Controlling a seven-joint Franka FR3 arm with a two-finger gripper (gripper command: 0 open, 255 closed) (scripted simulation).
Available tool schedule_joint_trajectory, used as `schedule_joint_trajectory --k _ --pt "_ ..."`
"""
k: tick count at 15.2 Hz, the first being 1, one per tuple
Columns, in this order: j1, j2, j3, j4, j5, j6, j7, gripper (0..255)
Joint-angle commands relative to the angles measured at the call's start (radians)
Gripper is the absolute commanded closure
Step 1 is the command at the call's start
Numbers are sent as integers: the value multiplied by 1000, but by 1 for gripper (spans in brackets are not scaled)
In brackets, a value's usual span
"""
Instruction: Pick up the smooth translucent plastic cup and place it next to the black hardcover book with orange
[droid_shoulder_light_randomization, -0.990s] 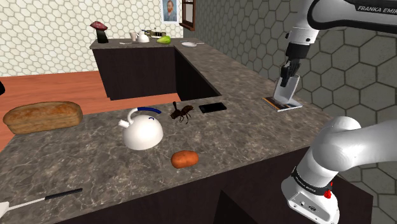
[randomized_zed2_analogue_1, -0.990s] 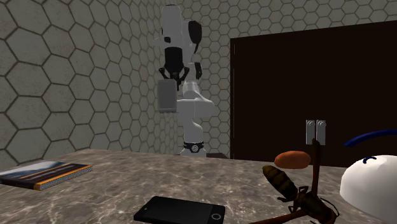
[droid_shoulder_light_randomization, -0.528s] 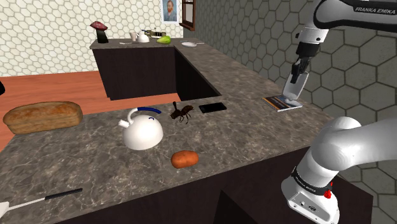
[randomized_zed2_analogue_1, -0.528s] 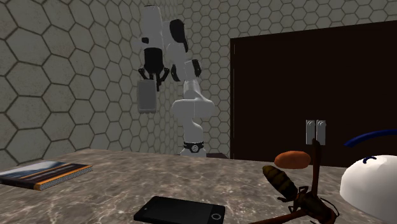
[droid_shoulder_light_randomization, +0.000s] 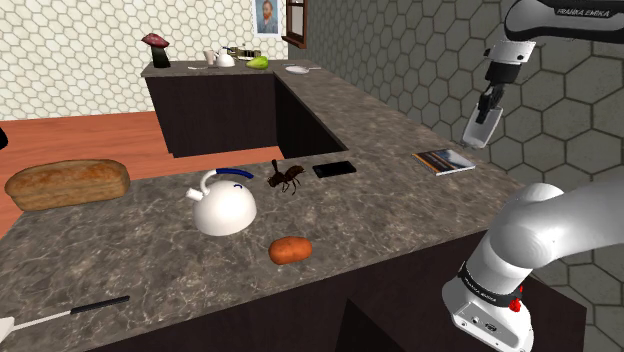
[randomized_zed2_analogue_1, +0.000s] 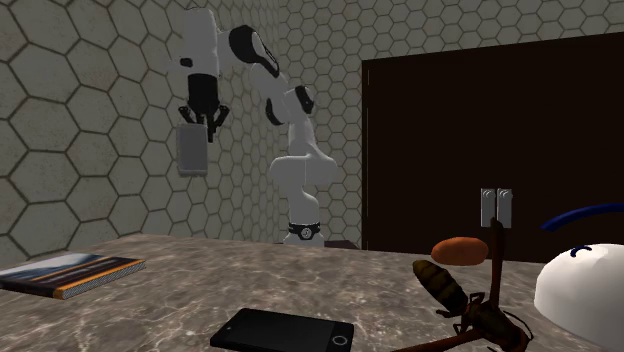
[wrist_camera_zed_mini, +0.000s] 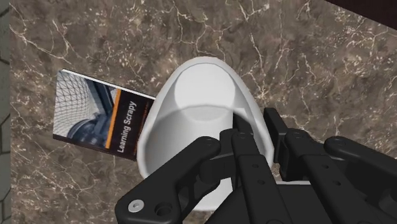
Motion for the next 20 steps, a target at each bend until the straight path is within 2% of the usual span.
schedule_joint_trajectory --k 1,7,10,12,13,14,15,16,18,20 --pt "12 44 -61 48 -14 12 -55 255" --pt "80 196 -262 217 -11 42 -223 255" --pt "142 294 -398 316 24 58 -321 255" --pt "205 376 -520 389 70 69 -399 255" --pt "251 426 -601 427 103 75 -444 255" --pt "317 484 -710 467 149 80 -496 255" --pt "447 551 -890 509 207 84 -556 255" --pt "689 496 -1113 576 157 63 -541 255" --pt "647 458 -1050 546 118 83 -512 255" --pt "633 460 -1043 515 119 111 -512 255"
